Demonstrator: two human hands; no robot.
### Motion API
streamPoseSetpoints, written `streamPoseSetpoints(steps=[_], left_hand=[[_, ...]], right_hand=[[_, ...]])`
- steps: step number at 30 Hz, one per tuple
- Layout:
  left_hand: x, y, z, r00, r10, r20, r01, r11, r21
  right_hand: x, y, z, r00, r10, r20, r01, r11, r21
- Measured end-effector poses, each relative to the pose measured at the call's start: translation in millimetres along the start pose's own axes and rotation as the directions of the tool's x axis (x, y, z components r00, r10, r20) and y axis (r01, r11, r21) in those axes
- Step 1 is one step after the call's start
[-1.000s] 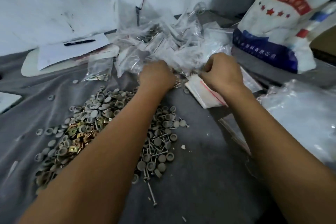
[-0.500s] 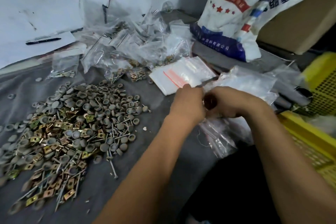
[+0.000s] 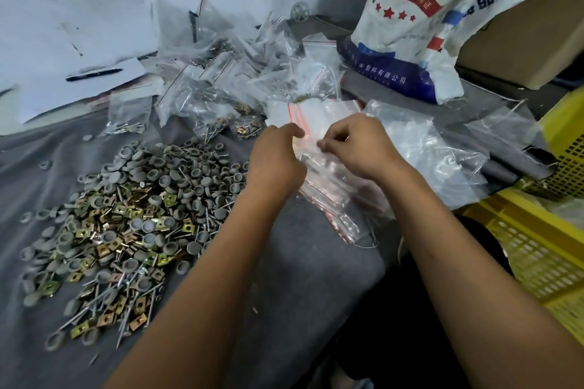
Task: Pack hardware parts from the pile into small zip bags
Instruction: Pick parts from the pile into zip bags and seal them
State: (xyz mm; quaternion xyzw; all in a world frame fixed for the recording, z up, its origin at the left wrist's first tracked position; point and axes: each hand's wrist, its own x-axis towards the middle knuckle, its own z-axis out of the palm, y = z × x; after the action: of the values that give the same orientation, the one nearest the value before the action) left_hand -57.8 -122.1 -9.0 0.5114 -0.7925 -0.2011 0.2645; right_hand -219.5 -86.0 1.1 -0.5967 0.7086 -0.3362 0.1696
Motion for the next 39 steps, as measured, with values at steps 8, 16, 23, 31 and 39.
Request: streamPoseSetpoints(steps=[8, 16, 23, 31, 39], left_hand=[[3, 4, -41, 0.996, -0.049, 0.079, 0.091, 0.692, -0.716], [-51, -87, -125, 0.999, -0.034, -0.015, 0.021, 0.848, -0.53], [-151, -166, -210, 0.972, -0.219, -0.09, 0.17, 0.911, -0.377], [-192, -205, -222, 0.526, -0.366, -0.768, 0.464, 0.88, -0.101], [-166, -182, -156, 0.641, -0.332, -0.691, 0.132, 0.936, -0.328]], right_hand=[[-5, -53, -17, 0.998, 0.045, 0.039, -0.058, 0.63, 0.774], [-20, -95, 23, 0.885, -0.027, 0.465, -0.357, 0.602, 0.715], [-41, -168, 95, 0.711, -0.289, 0.641, -0.118, 0.849, 0.514], [-76, -227, 187, 0.804, -0.46, 0.377, 0.319, 0.869, 0.379], [-78, -213, 215, 0.811, -0.579, 0.086, 0.543, 0.799, 0.259]])
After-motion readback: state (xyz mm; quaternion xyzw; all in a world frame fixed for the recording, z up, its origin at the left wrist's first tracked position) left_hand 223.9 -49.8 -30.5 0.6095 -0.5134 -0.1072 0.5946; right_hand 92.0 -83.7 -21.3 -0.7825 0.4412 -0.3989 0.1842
